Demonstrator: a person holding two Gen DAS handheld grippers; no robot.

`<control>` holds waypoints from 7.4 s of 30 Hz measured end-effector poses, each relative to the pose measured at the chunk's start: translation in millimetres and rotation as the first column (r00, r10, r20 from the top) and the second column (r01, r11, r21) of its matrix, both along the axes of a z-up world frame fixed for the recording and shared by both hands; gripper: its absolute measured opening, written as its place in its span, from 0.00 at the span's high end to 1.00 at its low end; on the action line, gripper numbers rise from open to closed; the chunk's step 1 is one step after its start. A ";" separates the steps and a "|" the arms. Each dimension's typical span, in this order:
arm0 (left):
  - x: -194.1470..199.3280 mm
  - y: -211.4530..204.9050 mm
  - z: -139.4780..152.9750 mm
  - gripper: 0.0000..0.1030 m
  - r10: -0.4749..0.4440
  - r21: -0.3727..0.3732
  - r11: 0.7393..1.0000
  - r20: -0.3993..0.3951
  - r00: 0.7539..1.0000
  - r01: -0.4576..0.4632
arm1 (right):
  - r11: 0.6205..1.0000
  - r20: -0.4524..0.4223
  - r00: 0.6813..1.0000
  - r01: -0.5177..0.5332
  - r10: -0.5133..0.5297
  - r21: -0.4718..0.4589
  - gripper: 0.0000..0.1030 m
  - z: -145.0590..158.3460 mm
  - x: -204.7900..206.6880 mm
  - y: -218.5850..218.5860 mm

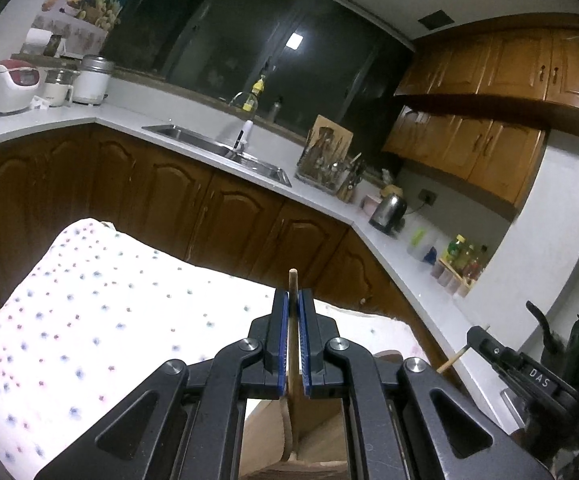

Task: Organize utensils
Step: 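Open both tools to drop the chopsticks into the wooden holder, then move both open tools back over the remaining utensils, then close the left tool on a metal chopstick while the right tool grasps a wooden chopstick, then lift both held chopsticks and carry them above the wooden holder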

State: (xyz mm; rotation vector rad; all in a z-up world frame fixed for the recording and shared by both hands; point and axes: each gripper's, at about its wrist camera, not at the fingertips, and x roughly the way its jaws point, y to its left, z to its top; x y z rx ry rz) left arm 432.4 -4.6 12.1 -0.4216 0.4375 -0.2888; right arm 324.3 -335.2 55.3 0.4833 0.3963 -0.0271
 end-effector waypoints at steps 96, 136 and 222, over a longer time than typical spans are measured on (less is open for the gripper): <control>-125.1 -33.1 -62.7 0.51 0.036 0.315 0.933 -0.557 0.829 0.172 | 0.999 -0.446 0.894 -0.029 0.041 0.034 0.59 -120.0 -126.7 29.5; -97.3 -75.8 -83.7 0.95 -0.092 0.447 0.799 -0.571 0.816 0.402 | 0.995 -0.569 0.821 -0.089 0.051 -0.040 0.91 -161.9 -69.6 28.3; -208.3 61.8 98.8 0.98 0.033 0.050 0.998 0.191 0.981 -0.044 | 0.994 0.097 0.995 0.015 -0.005 -0.107 0.96 102.1 -140.5 24.0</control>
